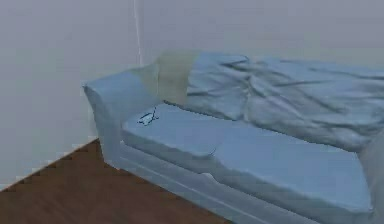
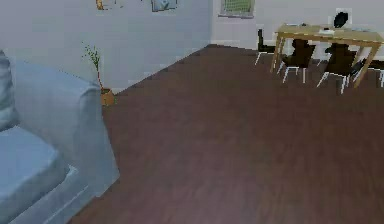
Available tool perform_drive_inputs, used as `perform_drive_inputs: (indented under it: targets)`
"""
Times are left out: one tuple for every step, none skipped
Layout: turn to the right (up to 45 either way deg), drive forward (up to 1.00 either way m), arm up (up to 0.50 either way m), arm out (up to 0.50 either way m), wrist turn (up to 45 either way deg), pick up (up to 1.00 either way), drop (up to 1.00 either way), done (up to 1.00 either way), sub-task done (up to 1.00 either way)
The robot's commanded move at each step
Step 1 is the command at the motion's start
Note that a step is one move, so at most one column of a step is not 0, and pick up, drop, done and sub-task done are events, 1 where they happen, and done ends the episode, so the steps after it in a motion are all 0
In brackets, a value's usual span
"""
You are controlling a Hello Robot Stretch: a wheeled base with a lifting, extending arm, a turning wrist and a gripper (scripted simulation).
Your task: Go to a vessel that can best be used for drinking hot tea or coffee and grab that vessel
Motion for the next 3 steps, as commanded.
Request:
perform_drive_inputs:
  targets:
    - [-45.0, 0.0, 0.0, 0.0, 0.0, 0.0, 0.0, 0.0, 0.0]
    - [-45.0, 0.0, 0.0, 0.0, 0.0, 0.0, 0.0, 0.0, 0.0]
    - [-15.0, 0.0, 0.0, 0.0, 0.0, 0.0, 0.0, 0.0, 0.0]
